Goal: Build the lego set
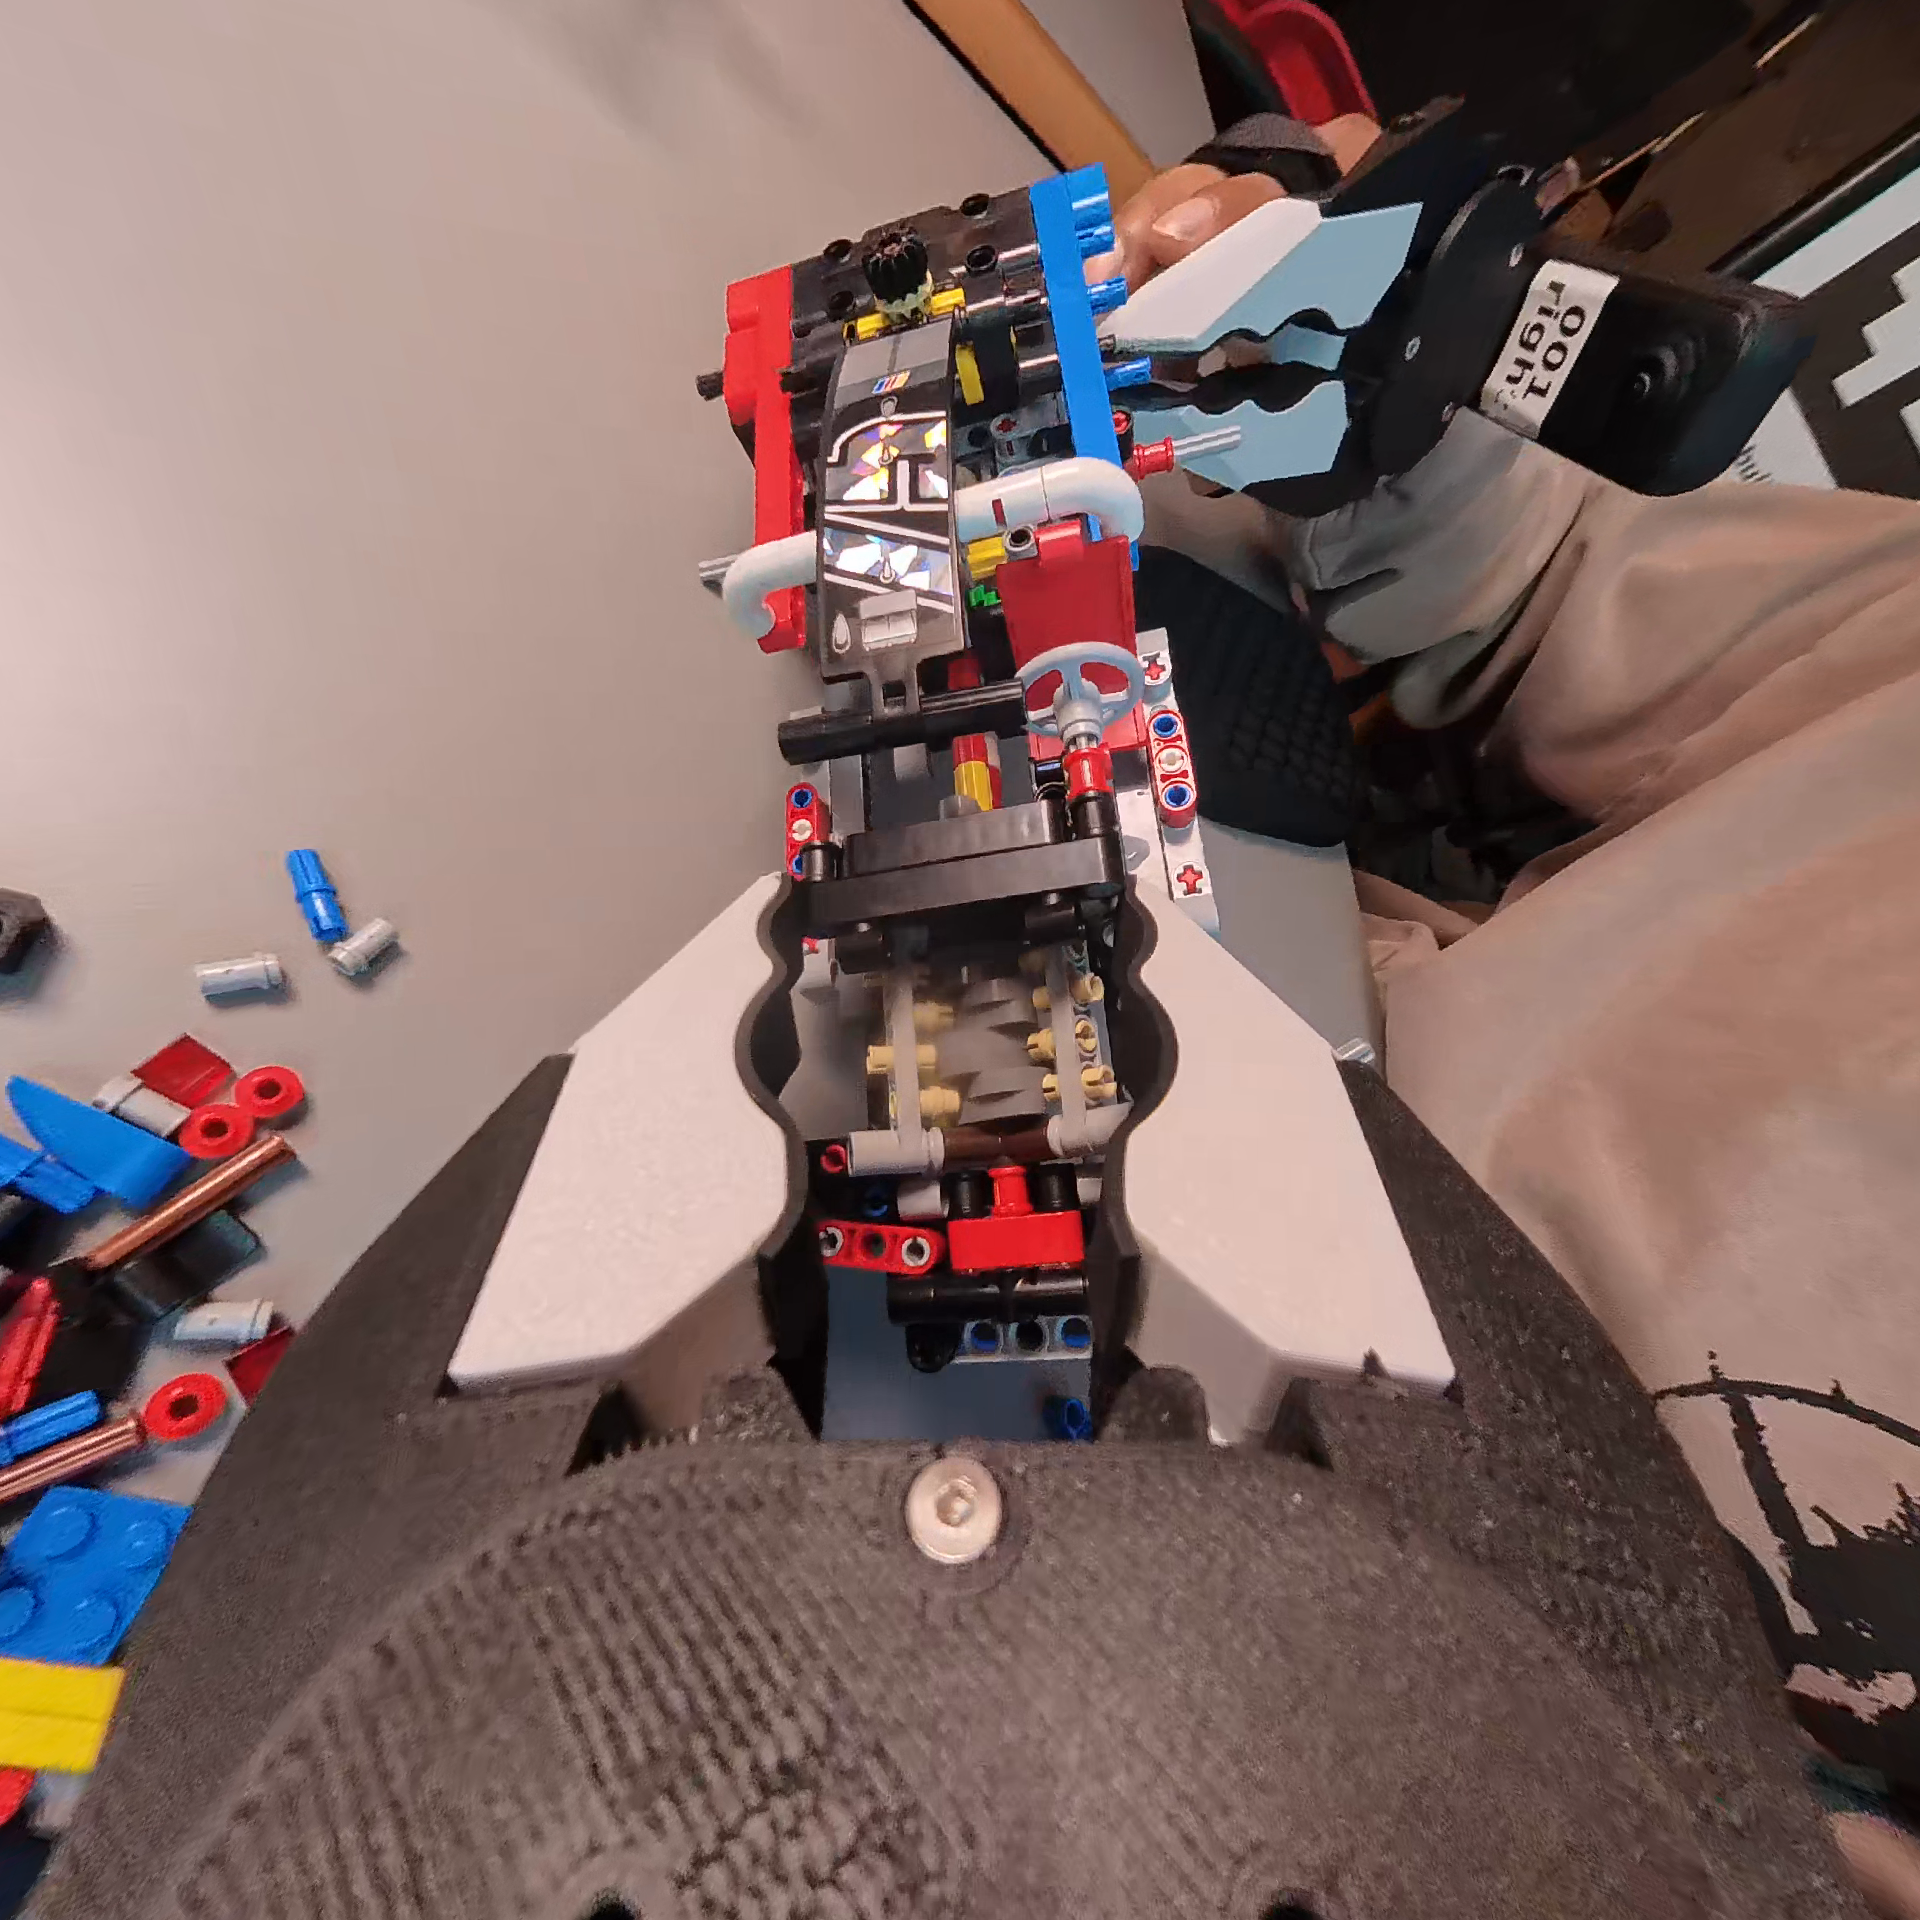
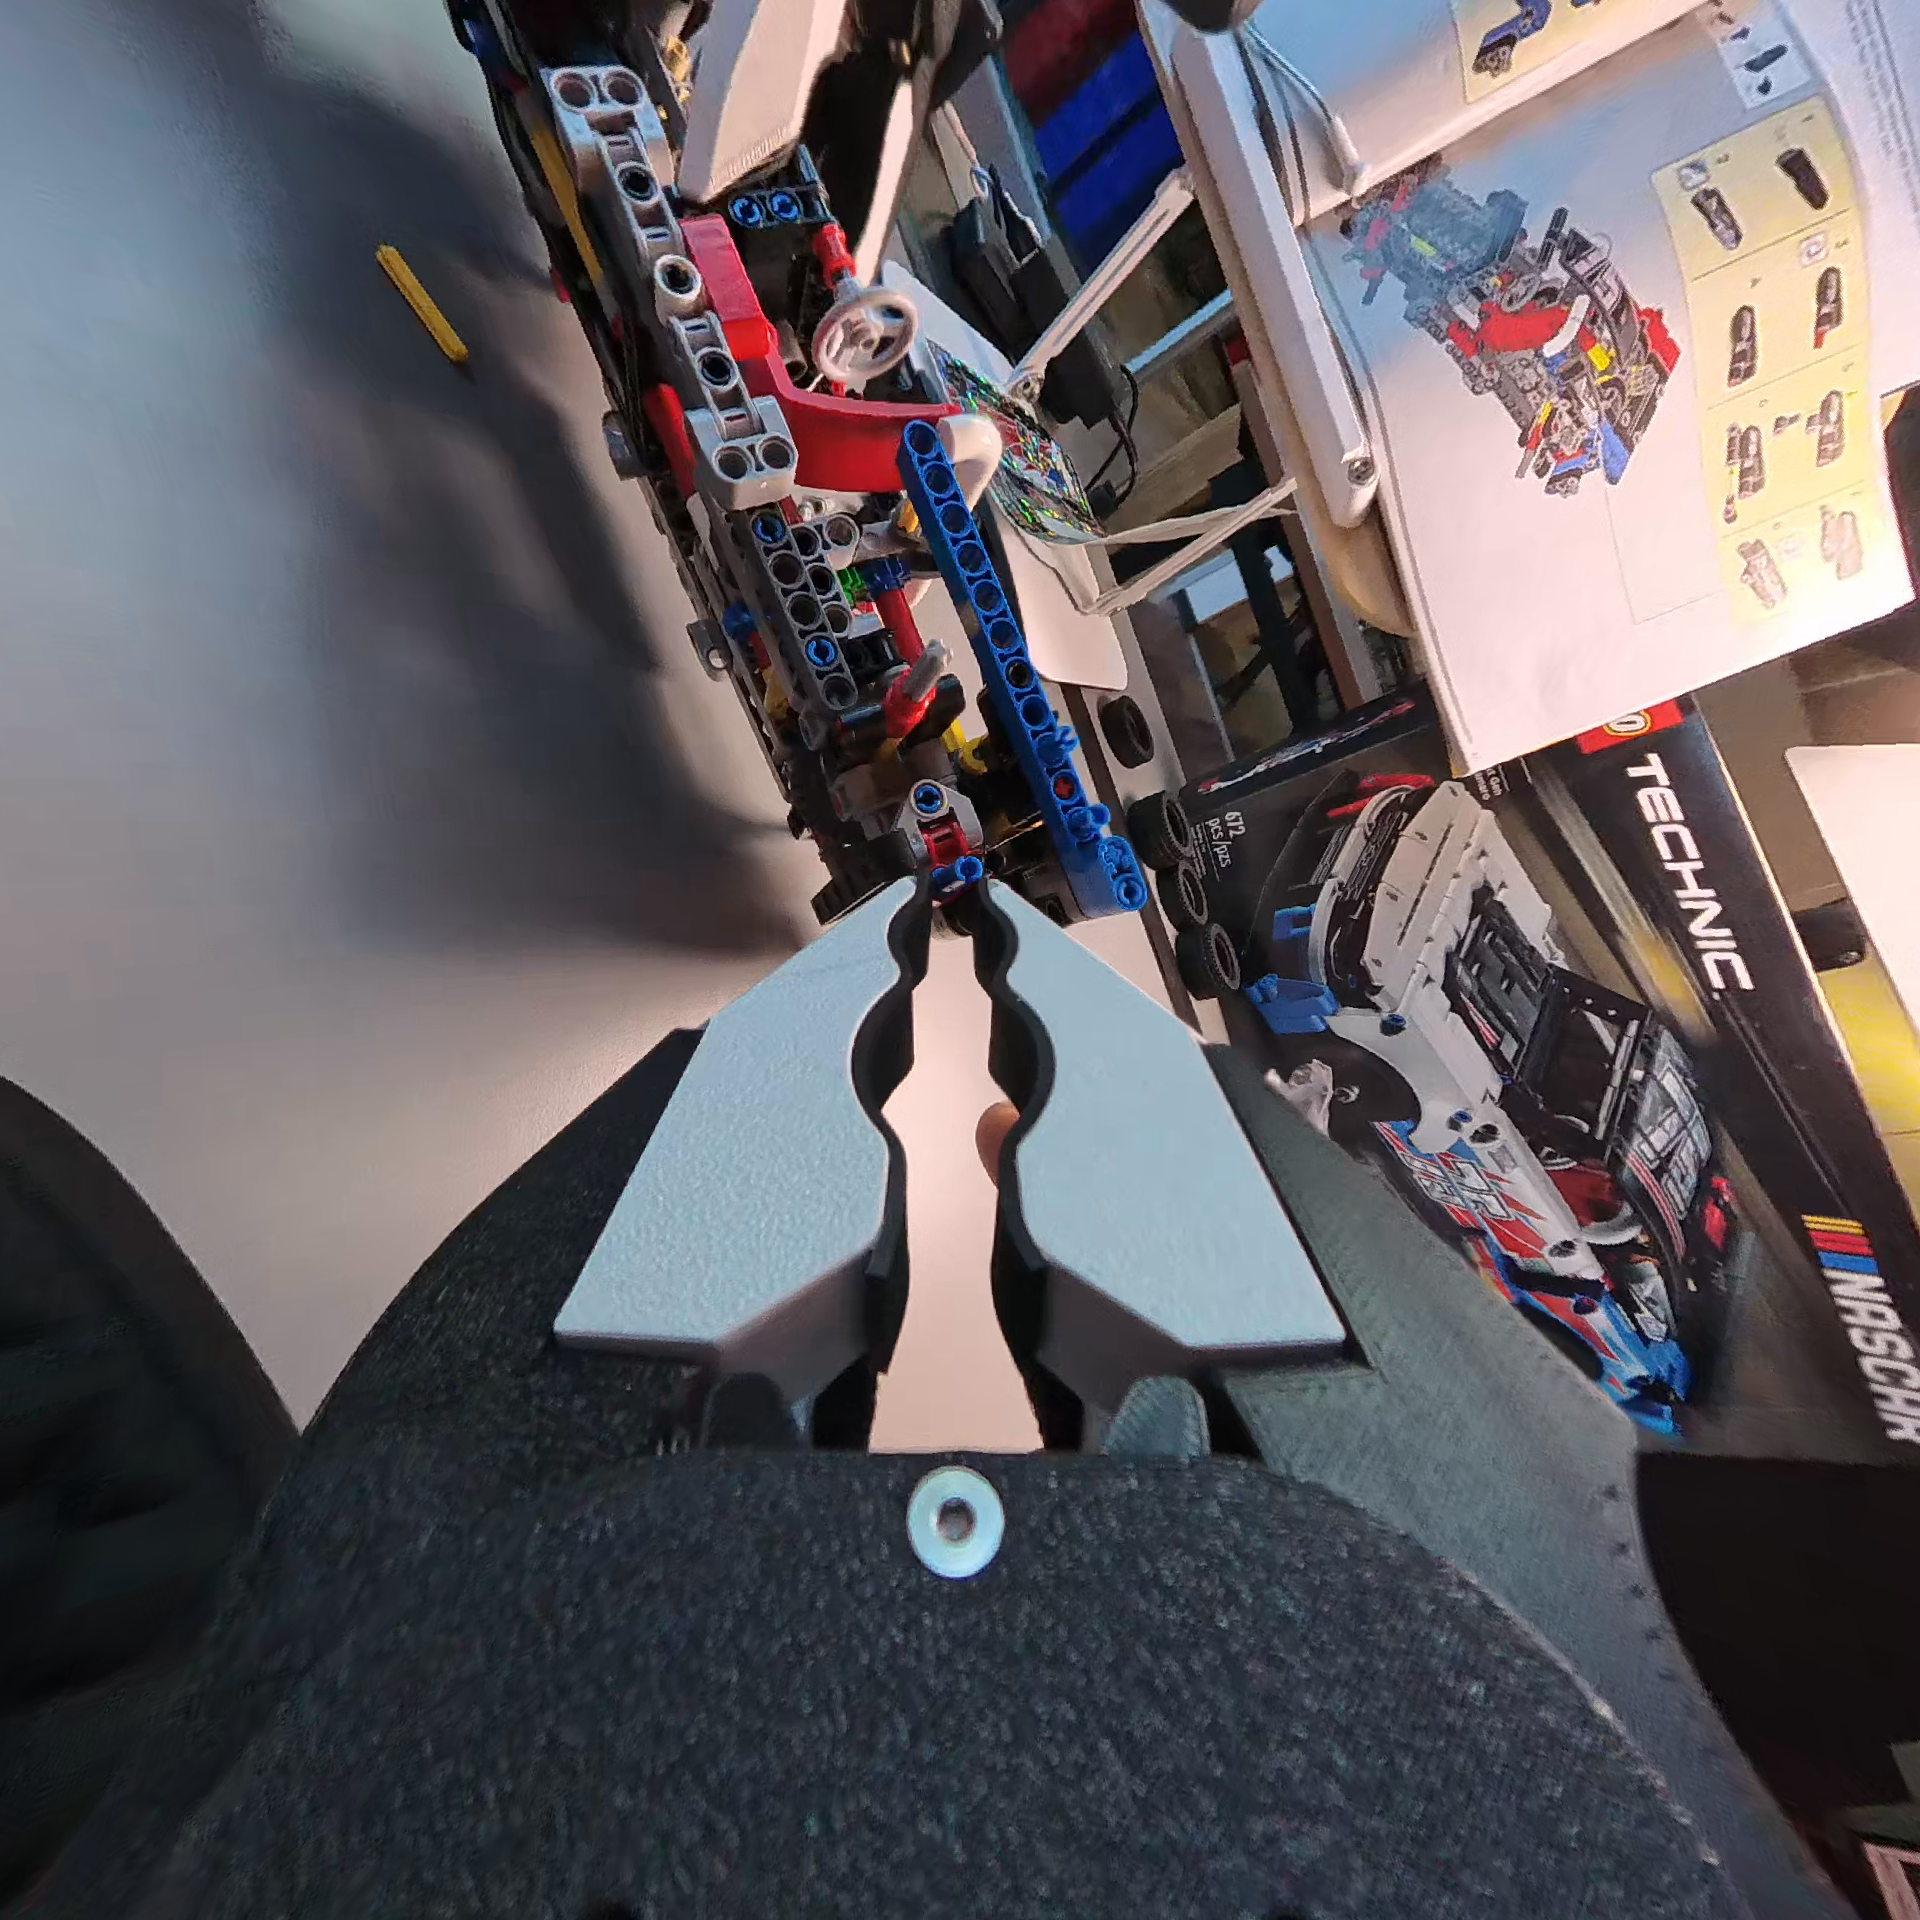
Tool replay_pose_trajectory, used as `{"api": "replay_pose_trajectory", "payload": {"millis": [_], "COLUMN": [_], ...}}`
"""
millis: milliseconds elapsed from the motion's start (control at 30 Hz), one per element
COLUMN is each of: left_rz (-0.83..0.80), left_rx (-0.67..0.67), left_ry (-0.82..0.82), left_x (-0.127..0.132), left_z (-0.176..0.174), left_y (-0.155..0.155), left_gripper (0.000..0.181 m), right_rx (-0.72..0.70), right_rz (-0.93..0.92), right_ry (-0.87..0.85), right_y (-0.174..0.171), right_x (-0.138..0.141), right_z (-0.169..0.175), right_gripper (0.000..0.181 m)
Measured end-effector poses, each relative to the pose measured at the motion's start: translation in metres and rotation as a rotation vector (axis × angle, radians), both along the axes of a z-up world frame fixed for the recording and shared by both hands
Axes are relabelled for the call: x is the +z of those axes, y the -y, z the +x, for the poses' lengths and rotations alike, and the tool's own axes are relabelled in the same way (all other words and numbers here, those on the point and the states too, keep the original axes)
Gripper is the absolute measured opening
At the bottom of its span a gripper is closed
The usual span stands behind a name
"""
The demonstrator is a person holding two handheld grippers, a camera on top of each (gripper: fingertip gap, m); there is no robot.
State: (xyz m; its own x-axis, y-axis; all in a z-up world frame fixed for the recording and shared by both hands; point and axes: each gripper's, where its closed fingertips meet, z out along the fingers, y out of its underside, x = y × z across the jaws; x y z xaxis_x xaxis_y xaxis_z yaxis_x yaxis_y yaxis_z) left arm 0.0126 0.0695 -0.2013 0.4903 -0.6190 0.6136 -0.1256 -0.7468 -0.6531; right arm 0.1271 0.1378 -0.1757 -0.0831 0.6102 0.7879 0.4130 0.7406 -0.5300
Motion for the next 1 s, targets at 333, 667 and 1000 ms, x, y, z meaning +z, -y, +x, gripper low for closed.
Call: {"api": "replay_pose_trajectory", "payload": {"millis": [333, 667, 1000], "left_rz": [0.001, 0.063, 0.279], "left_rx": [0.041, 0.090, 0.096], "left_ry": [0.096, 0.055, -0.209], "left_x": [0.004, 0.002, -0.008], "left_z": [-0.004, -0.009, -0.020], "left_y": [-0.006, -0.011, -0.004], "left_gripper": [0.059, 0.058, 0.059], "right_rx": [-0.012, -0.080, -0.136], "right_rz": [-0.380, -0.393, -0.369], "right_ry": [-0.067, -0.096, -0.007], "right_y": [-0.004, -0.013, -0.004], "right_x": [0.001, -0.005, -0.041], "right_z": [-0.004, -0.009, -0.016], "right_gripper": [0.002, 0.001, 0.000]}}
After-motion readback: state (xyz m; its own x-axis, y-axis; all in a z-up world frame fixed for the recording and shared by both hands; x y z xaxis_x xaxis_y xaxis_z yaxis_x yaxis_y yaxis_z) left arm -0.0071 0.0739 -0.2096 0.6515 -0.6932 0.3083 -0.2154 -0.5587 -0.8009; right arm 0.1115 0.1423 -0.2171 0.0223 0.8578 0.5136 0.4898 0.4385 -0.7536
